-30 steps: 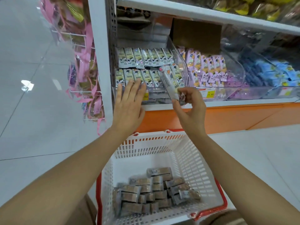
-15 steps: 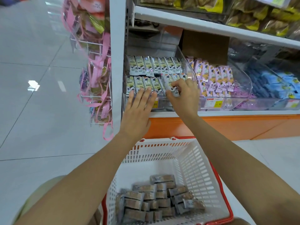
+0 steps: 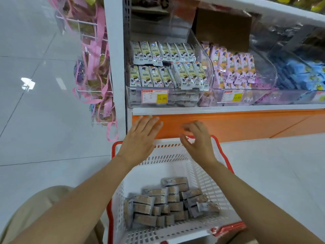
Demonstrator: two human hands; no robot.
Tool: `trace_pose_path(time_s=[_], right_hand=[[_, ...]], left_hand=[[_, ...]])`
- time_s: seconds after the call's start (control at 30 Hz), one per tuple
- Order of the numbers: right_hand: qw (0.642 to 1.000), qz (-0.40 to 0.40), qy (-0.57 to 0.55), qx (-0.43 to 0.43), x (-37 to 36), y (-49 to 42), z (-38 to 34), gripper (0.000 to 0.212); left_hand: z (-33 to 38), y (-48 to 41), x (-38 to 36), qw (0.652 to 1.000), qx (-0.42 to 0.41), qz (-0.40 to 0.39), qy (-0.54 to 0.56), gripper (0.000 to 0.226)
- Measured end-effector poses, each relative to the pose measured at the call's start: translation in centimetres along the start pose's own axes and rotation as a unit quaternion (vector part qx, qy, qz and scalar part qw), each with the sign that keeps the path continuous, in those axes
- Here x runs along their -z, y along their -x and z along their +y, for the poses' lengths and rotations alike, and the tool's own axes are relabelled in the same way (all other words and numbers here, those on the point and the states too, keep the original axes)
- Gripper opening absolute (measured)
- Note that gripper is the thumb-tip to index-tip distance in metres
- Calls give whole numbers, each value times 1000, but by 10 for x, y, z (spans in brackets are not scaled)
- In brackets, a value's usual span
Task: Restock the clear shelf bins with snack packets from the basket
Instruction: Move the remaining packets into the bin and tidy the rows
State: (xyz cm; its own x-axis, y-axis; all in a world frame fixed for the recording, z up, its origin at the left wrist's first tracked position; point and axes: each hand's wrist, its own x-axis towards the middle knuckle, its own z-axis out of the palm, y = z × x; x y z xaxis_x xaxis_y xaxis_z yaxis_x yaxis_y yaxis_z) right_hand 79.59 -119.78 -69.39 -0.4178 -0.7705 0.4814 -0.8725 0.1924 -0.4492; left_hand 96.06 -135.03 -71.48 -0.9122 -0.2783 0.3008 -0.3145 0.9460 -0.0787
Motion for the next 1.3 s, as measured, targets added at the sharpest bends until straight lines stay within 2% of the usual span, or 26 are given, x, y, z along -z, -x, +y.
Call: trace_pose_path(time_s=[0.13, 0.27, 0.37, 0.57, 0.83, 1.07, 1.2, 1.3], right_hand=[[987, -142, 32, -70, -34, 68, 38, 25], [947, -278, 69, -147, -58, 120, 68, 27], [897, -377, 98, -209, -73, 144, 89, 32], [821, -501, 142, -237, -107, 163, 117, 40], [811, -525, 148, -214, -134, 169, 134, 40], [862, -435, 115, -231, -132, 154, 129, 39], [868, -440, 101, -207, -123, 149, 124, 44], [870, -434, 85, -220, -117, 146, 119, 35]], left_hand=[[-1, 15, -32, 988, 28, -154, 10, 75], [-2, 26, -57, 973, 51, -224, 19, 78], [-3, 33, -74, 977, 59, -199, 45, 82], [-1, 41, -96, 988, 54, -144, 26, 84], [0, 42, -103, 989, 59, -133, 12, 86], [1, 42, -102, 987, 66, -144, 12, 88], [2, 41, -101, 985, 72, -156, 10, 89], [2, 40, -100, 984, 71, -166, 10, 89]])
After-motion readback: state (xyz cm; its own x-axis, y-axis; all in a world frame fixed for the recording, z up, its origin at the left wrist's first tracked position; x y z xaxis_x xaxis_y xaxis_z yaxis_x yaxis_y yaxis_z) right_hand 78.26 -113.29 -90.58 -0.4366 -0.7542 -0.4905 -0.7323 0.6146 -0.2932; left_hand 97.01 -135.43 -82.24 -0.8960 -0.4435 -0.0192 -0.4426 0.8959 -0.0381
